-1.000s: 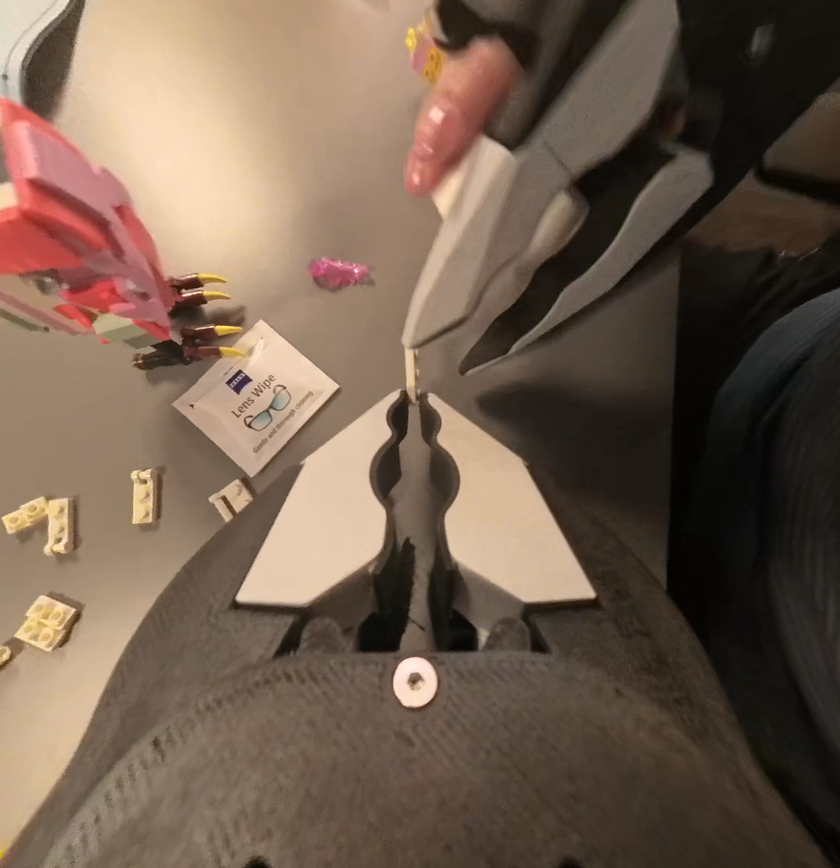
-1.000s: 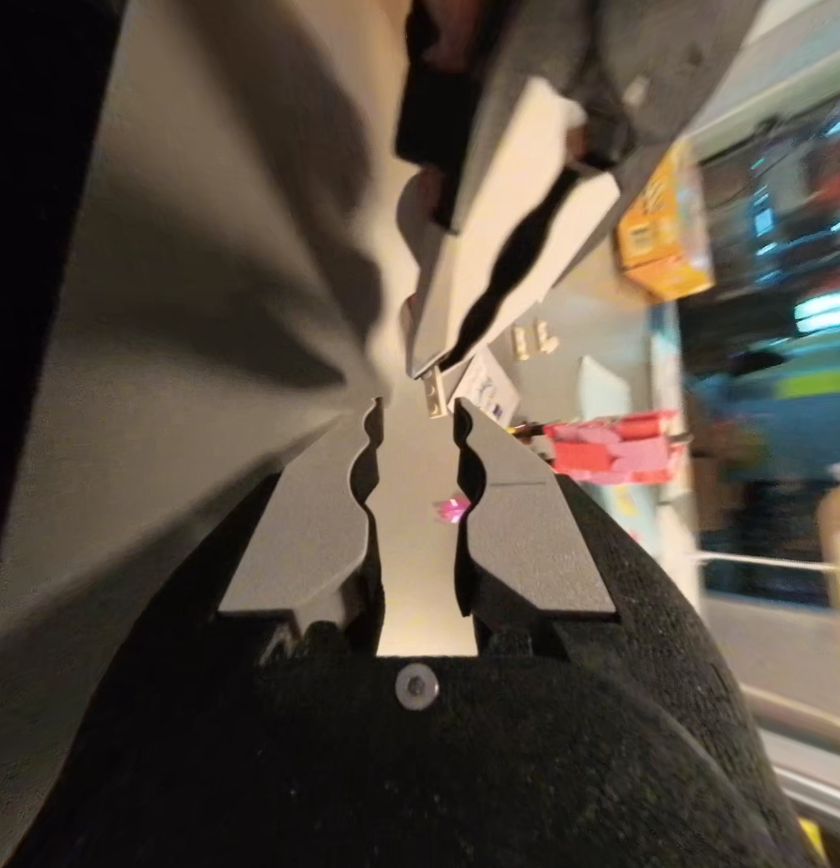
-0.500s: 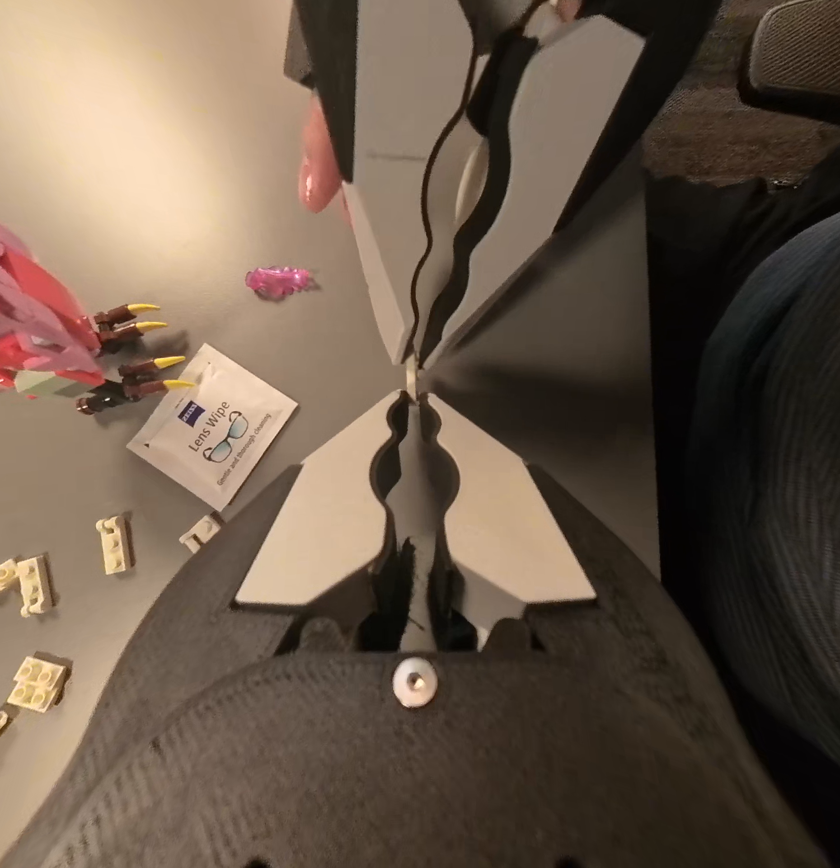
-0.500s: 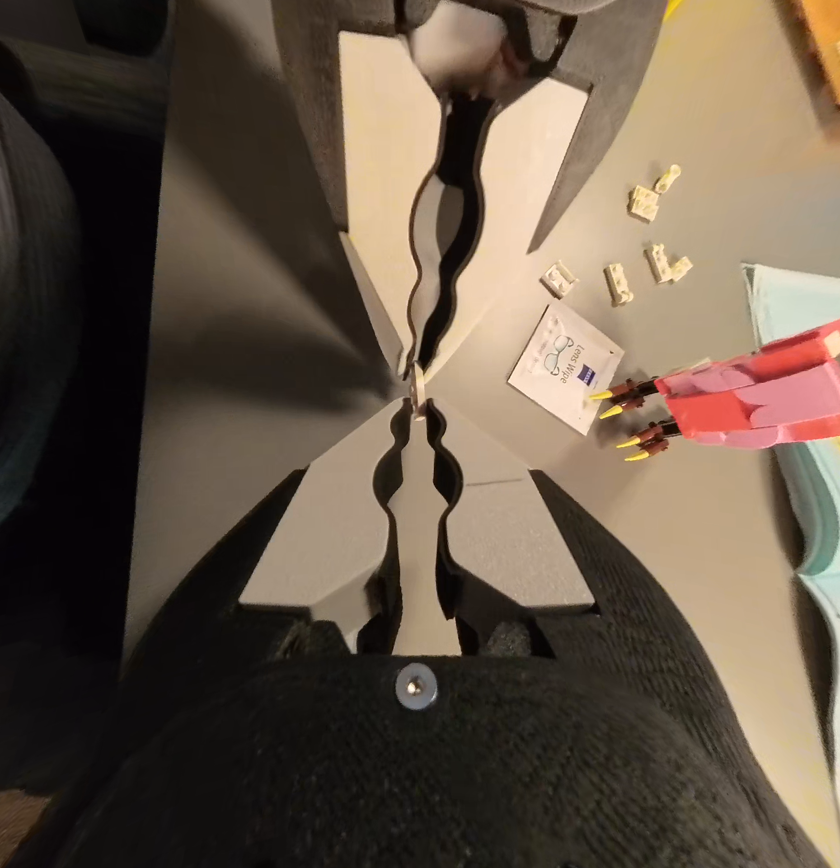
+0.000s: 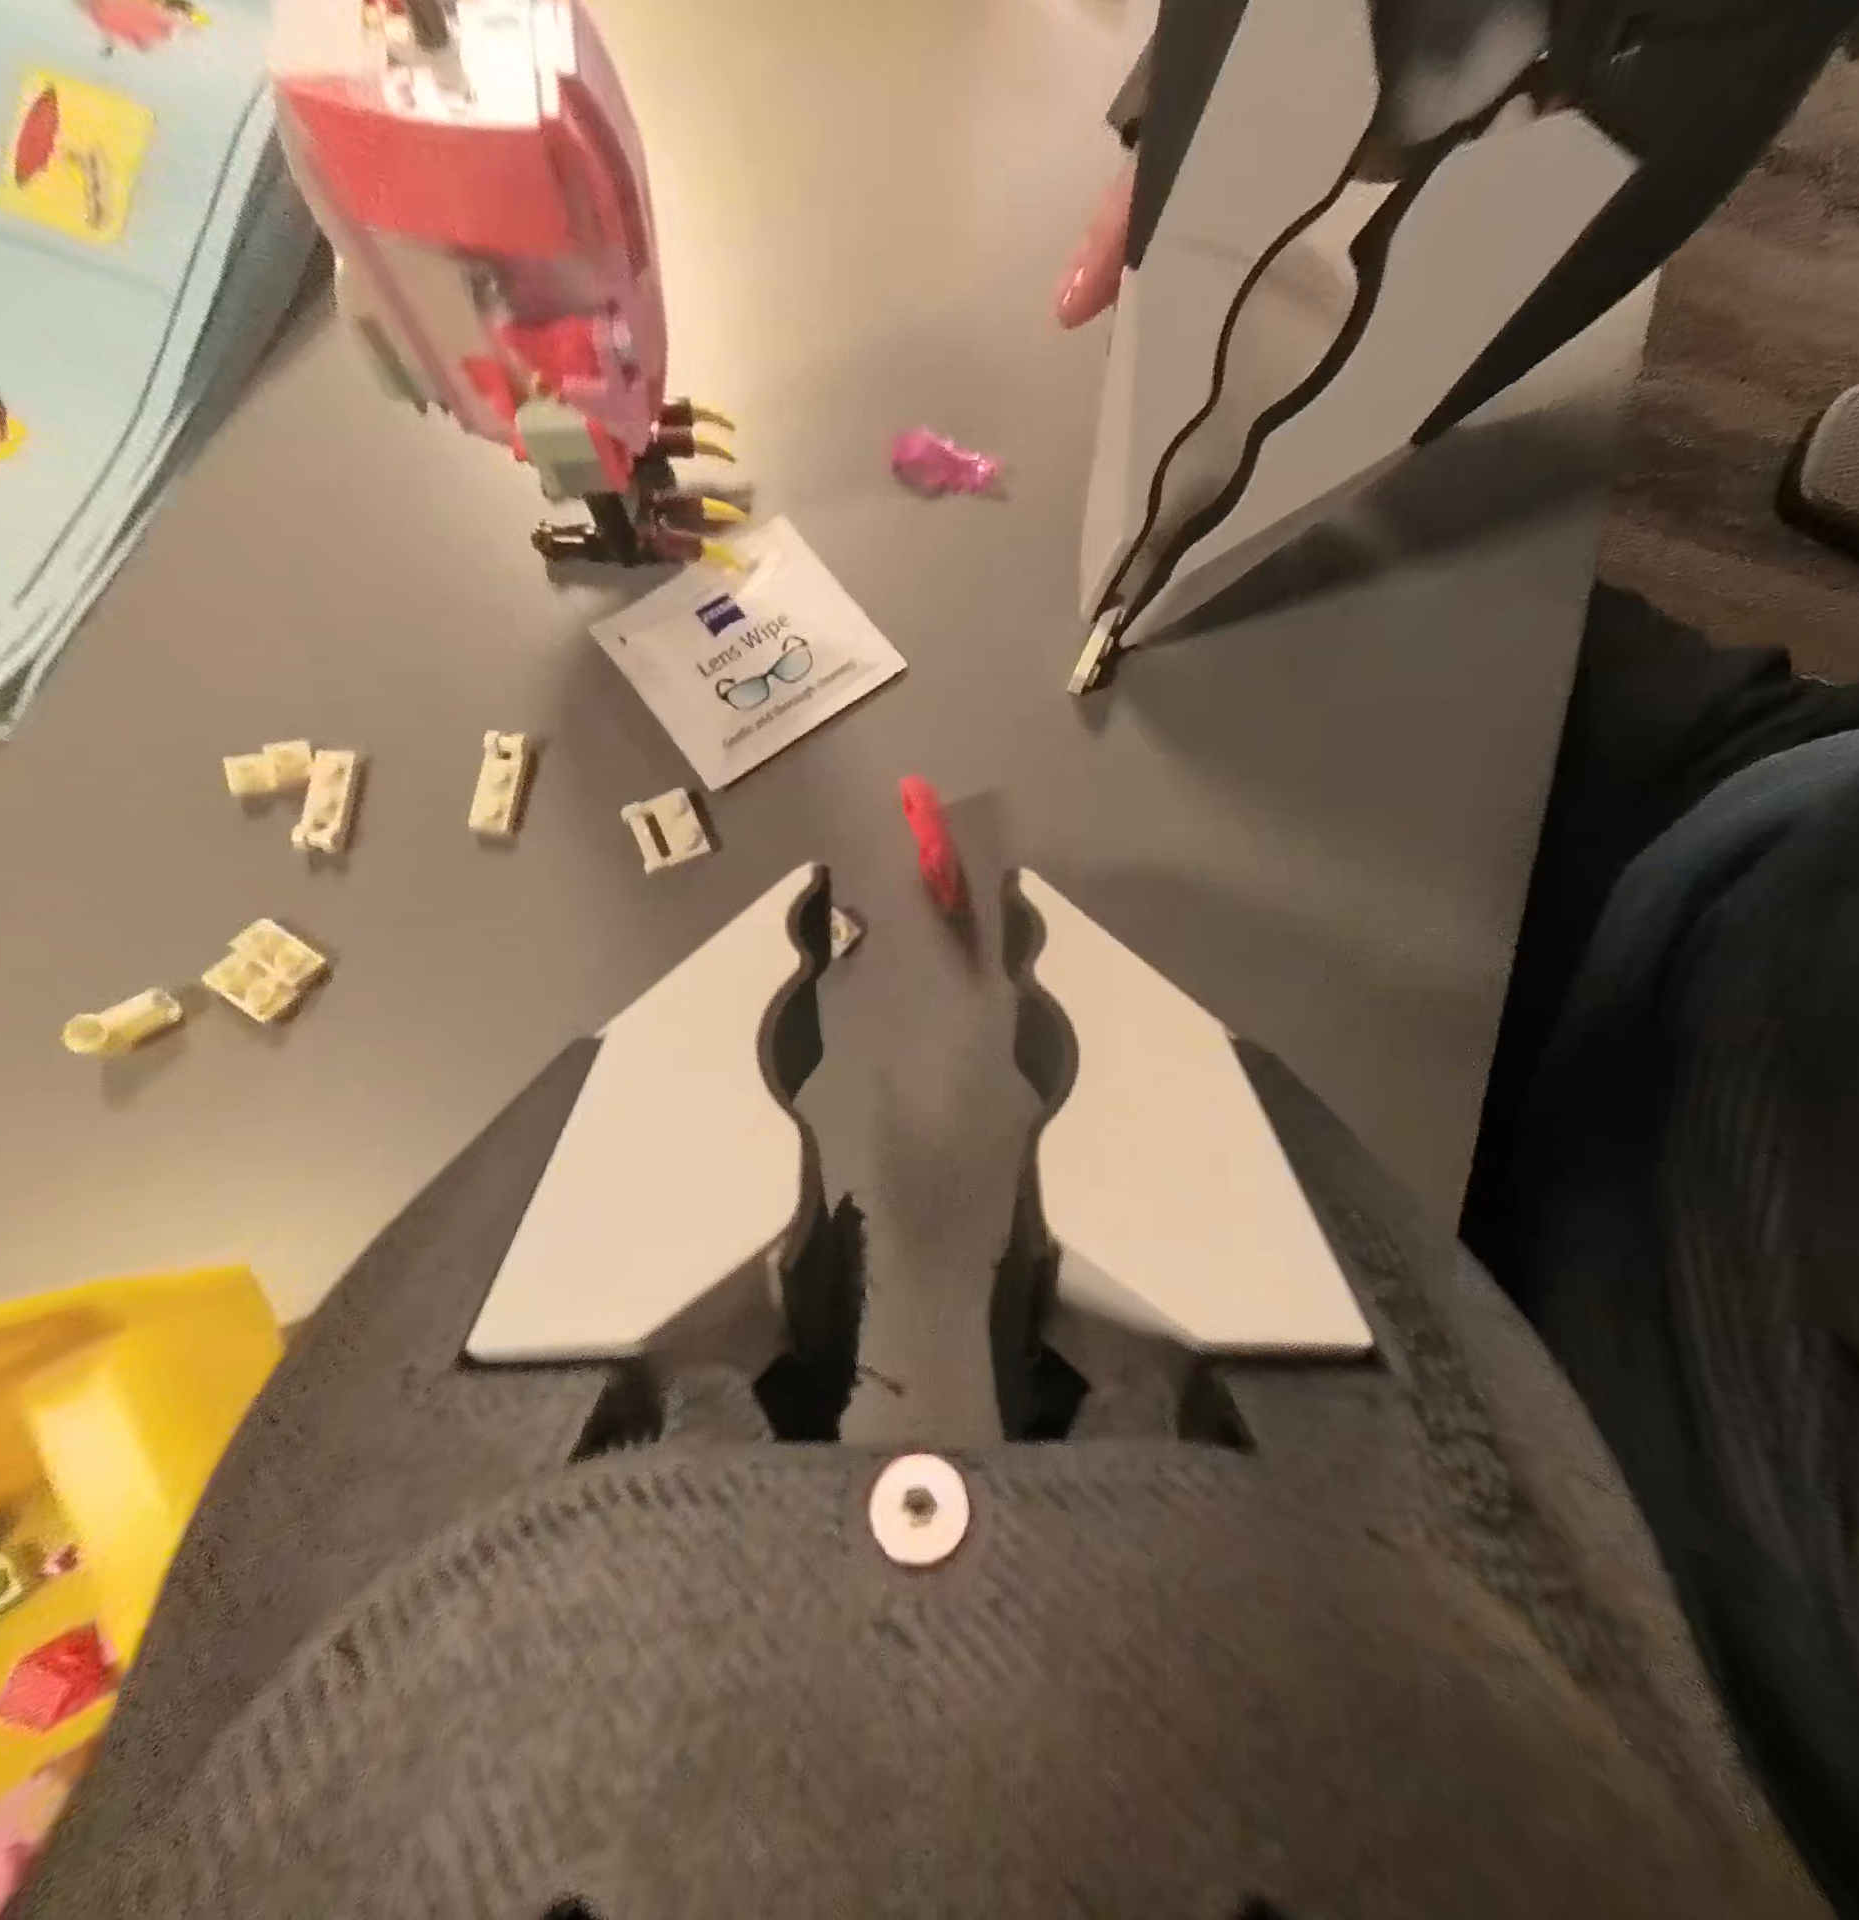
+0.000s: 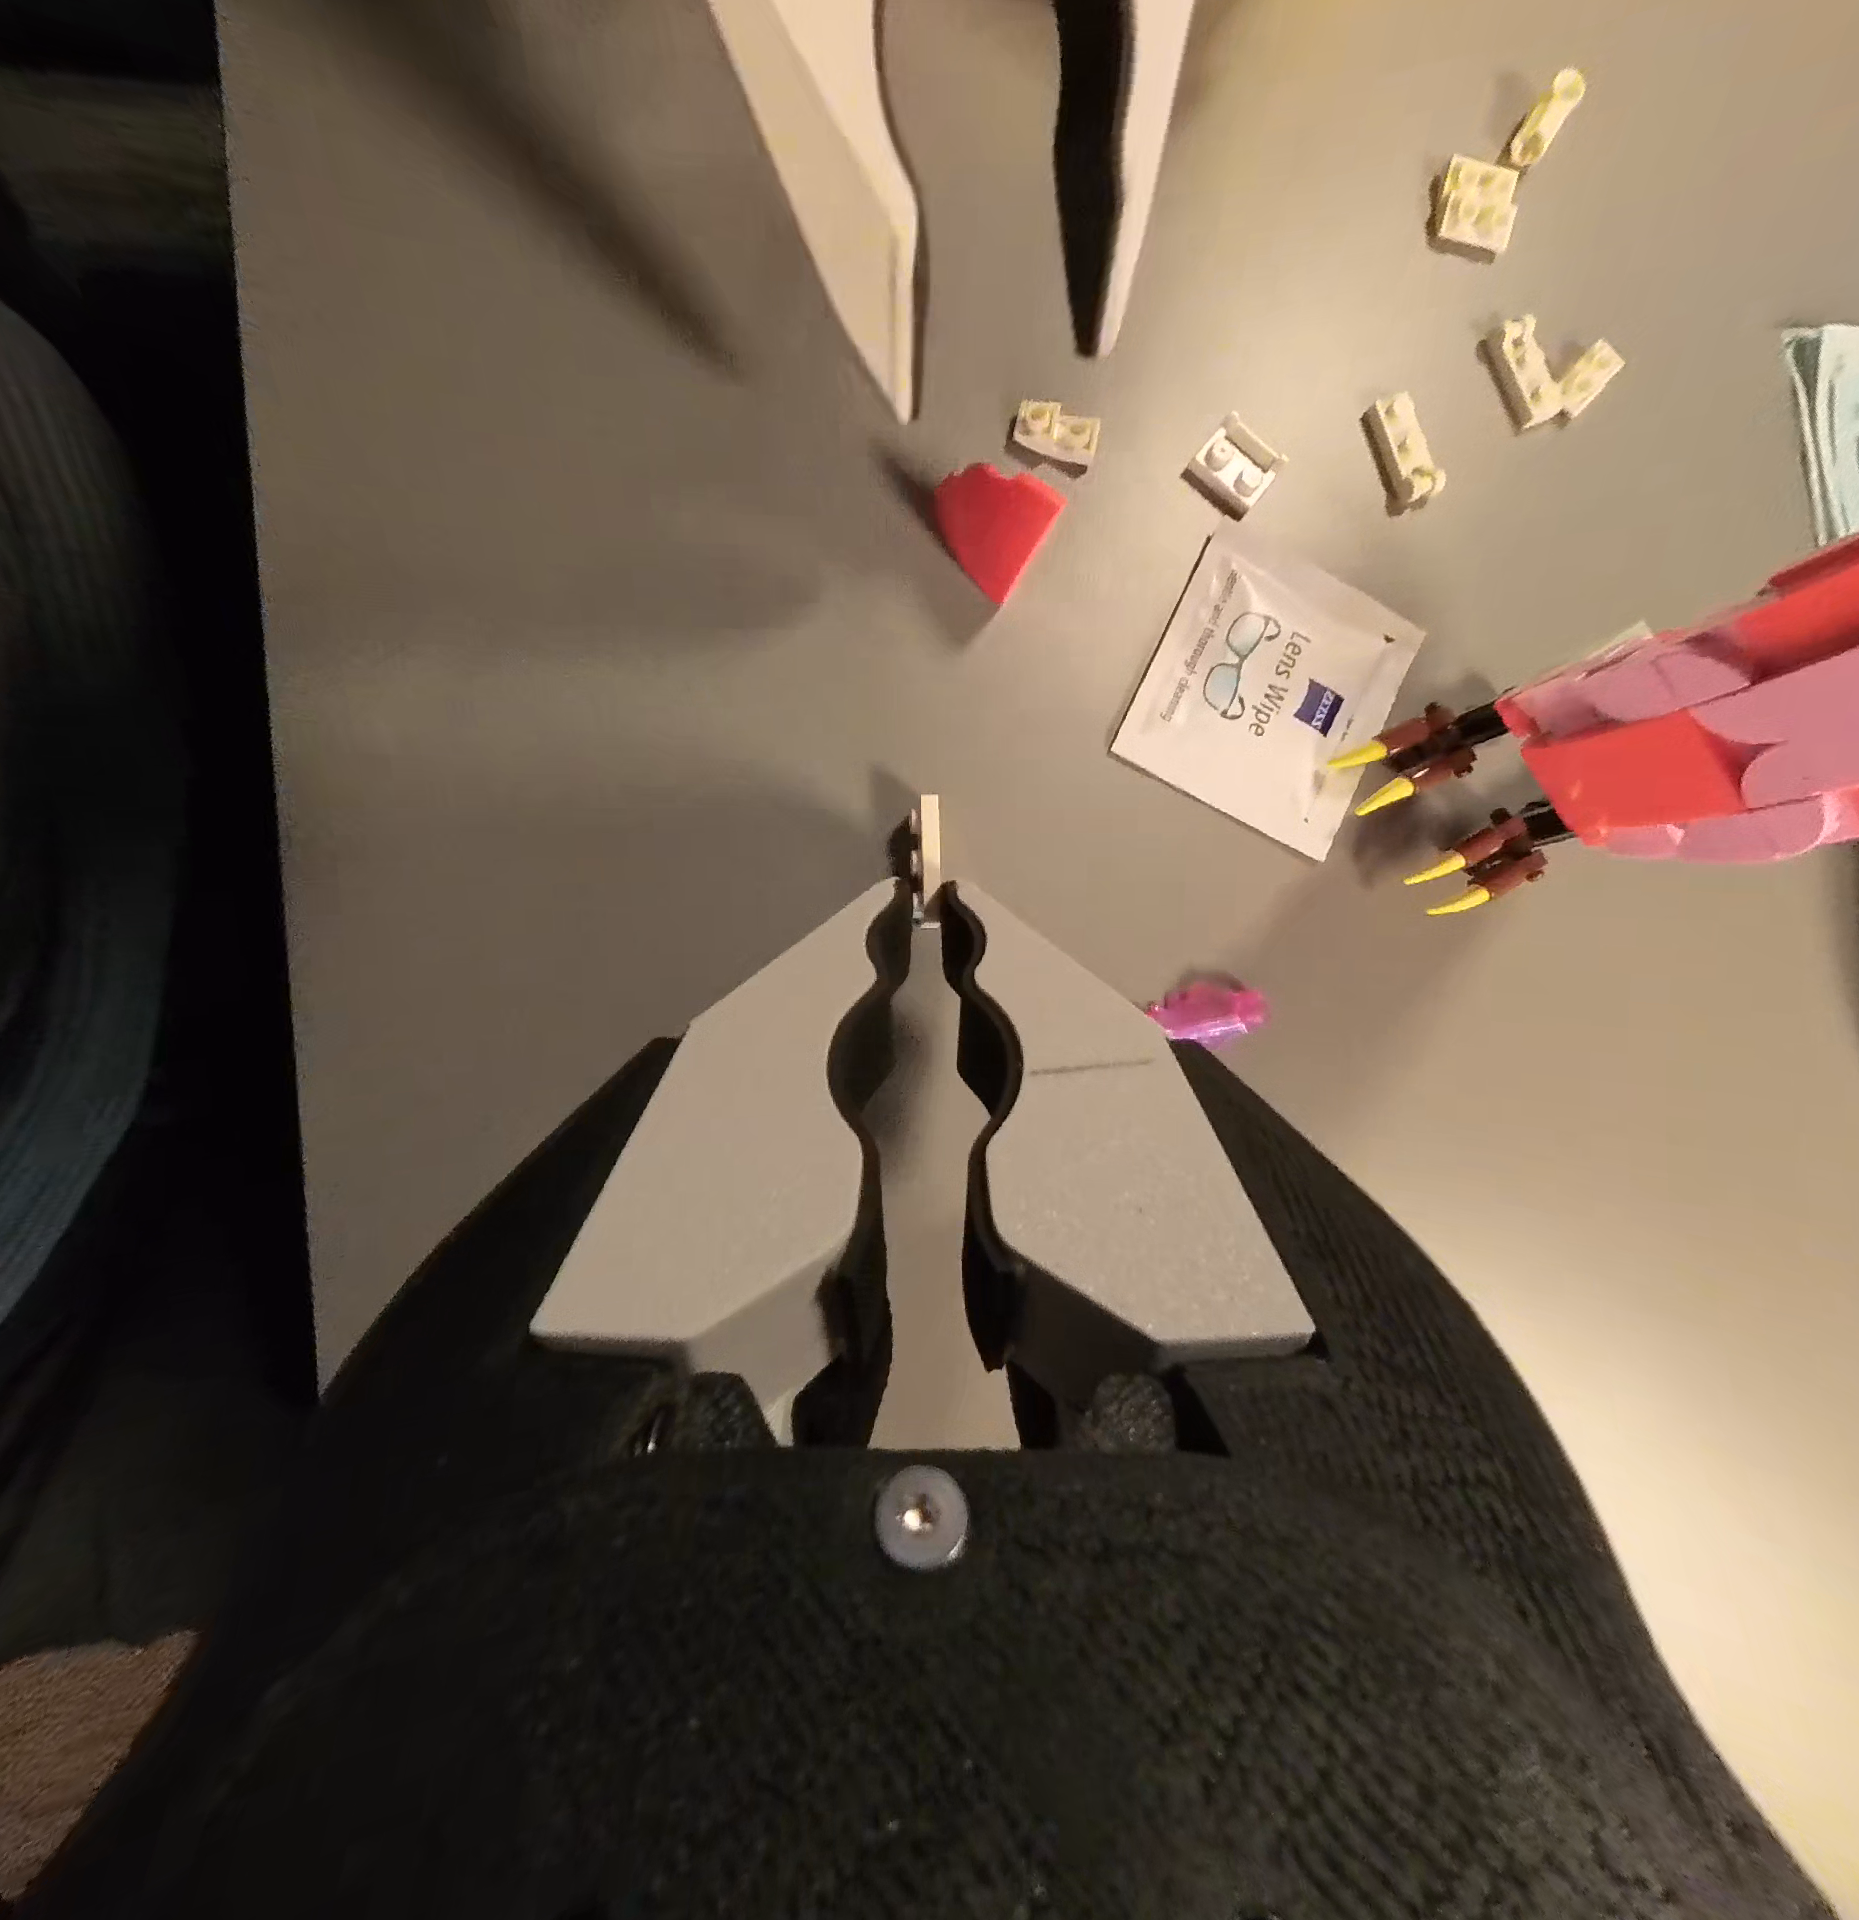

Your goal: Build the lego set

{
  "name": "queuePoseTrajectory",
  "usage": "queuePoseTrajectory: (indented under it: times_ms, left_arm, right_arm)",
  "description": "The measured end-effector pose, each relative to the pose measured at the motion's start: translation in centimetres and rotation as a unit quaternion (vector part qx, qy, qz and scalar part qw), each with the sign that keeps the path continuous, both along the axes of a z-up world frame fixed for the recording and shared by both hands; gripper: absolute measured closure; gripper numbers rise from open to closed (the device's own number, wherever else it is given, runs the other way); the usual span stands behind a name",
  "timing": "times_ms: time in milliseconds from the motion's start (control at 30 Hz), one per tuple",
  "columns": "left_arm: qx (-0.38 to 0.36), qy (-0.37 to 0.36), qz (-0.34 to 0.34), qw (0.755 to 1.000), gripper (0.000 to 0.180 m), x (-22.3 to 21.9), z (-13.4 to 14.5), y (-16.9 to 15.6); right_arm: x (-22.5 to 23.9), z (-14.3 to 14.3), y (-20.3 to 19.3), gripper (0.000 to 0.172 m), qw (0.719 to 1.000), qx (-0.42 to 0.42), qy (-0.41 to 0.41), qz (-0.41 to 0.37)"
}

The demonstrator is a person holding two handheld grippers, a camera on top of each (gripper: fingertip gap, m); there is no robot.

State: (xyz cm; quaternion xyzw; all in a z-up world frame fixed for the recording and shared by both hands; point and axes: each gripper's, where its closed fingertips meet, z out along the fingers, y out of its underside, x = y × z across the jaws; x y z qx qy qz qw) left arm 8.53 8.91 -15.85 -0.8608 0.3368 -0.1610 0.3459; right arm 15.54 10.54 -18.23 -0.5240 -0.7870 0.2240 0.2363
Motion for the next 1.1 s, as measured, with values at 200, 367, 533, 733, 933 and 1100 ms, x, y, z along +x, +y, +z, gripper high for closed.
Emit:
queuePoseTrajectory:
  times_ms: [200, 367, 533, 733, 933, 1100]
  left_arm:
    - [-0.016, 0.016, -0.003, 1.0, 0.146, 1.2, -1.0, 0.4]
    - [-0.035, 0.025, -0.011, 0.999, 0.154, 1.7, -1.6, 0.3]
    - [-0.026, 0.016, -0.001, 1.0, 0.157, 1.6, -1.3, 0.0]
    - [-0.026, 0.029, 0.004, 0.999, 0.156, 1.5, -1.8, 0.2]
    - [0.024, 0.039, -0.001, 0.999, 0.154, 1.8, -0.4, 0.6]
    - [0.064, 0.018, -0.074, 0.995, 0.159, 4.5, 1.0, 0.0]
  right_arm:
    - [-0.1, 0.0, -0.1, 0.168, 1.0, -0.004, -0.008, 0.002]
    - [-0.2, 0.0, 0.0, 0.166, 1.0, -0.006, -0.012, 0.002]
    - [-0.2, 0.0, -0.1, 0.162, 1.0, -0.008, -0.013, -0.001]
    - [-0.3, 0.0, 0.0, 0.168, 1.0, -0.01, -0.013, 0.0]
    - [-0.2, 0.0, 0.2, 0.169, 0.999, -0.045, -0.025, -0.01]
    - [-0.2, 0.2, -0.3, 0.169, 0.994, -0.106, -0.04, -0.005]
